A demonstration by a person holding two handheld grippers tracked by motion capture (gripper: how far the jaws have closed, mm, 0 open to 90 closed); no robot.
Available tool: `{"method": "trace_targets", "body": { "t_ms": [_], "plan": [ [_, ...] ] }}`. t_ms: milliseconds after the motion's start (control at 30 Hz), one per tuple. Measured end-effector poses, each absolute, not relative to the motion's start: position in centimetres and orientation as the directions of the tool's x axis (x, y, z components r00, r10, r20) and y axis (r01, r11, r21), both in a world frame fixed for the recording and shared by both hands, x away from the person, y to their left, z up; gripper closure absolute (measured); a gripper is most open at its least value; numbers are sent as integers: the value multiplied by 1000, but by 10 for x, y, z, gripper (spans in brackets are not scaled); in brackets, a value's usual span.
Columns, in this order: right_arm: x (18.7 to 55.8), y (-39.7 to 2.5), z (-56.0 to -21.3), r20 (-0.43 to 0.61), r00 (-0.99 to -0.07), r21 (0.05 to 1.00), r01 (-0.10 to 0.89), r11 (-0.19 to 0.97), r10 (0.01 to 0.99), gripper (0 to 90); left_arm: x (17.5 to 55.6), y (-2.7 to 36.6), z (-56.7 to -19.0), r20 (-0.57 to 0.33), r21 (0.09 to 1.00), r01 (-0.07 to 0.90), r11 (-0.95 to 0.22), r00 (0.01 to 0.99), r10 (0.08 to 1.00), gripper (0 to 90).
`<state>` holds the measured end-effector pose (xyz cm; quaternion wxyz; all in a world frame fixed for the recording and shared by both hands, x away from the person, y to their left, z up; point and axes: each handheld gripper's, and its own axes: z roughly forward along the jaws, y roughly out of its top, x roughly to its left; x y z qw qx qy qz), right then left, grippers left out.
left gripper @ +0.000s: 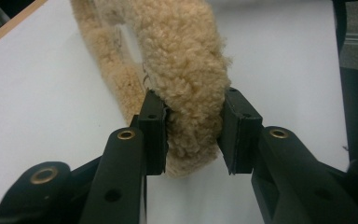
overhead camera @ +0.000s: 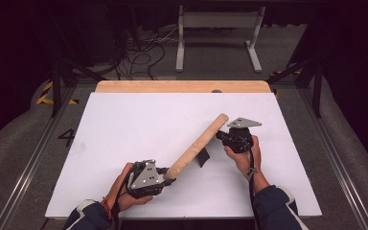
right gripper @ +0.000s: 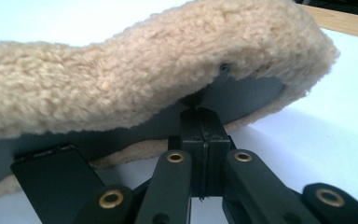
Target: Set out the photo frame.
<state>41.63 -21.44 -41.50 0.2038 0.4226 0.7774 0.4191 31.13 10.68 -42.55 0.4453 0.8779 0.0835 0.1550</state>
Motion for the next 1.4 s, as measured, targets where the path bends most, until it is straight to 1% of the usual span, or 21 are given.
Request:
{"method": "trace_targets", "body": {
  "t_ms": [200, 367, 433, 500, 633, 833, 1133, 1300, 1400],
  "plan": [
    [421, -206, -414, 35, -584, 821, 479, 310, 811, 900, 306, 99, -425, 215, 794, -18, -608, 944, 252, 653],
    [424, -198, -411, 2, -601, 812, 468, 349, 800, 900, 304, 93, -425, 196, 798, -16, -603, 952, 233, 649],
    [425, -196, -409, 8, -606, 815, 466, 346, 796, 900, 303, 90, -425, 189, 802, -16, -597, 955, 228, 646],
    [427, -194, -409, 9, -606, 816, 464, 345, 796, 900, 303, 89, -425, 175, 804, -4, -595, 957, 231, 645],
    [429, -191, -409, 11, -604, 814, 469, 344, 797, 900, 303, 86, -426, 186, 804, -19, -595, 958, 220, 640],
    [434, -184, -410, 20, -618, 810, 470, 350, 786, 900, 302, 79, -427, 172, 810, -12, -586, 960, 219, 638],
    [438, -179, -409, 67, -616, 803, 500, 324, 785, 900, 303, 75, -428, 156, 818, 0, -575, 962, 223, 632],
    [440, -175, -409, 36, -624, 801, 485, 350, 781, 900, 304, 70, -427, 172, 818, -16, -575, 961, 217, 625],
    [441, -173, -410, 40, -622, 800, 489, 348, 782, 900, 304, 66, -427, 171, 819, -17, -573, 961, 217, 620]
  ]
}}
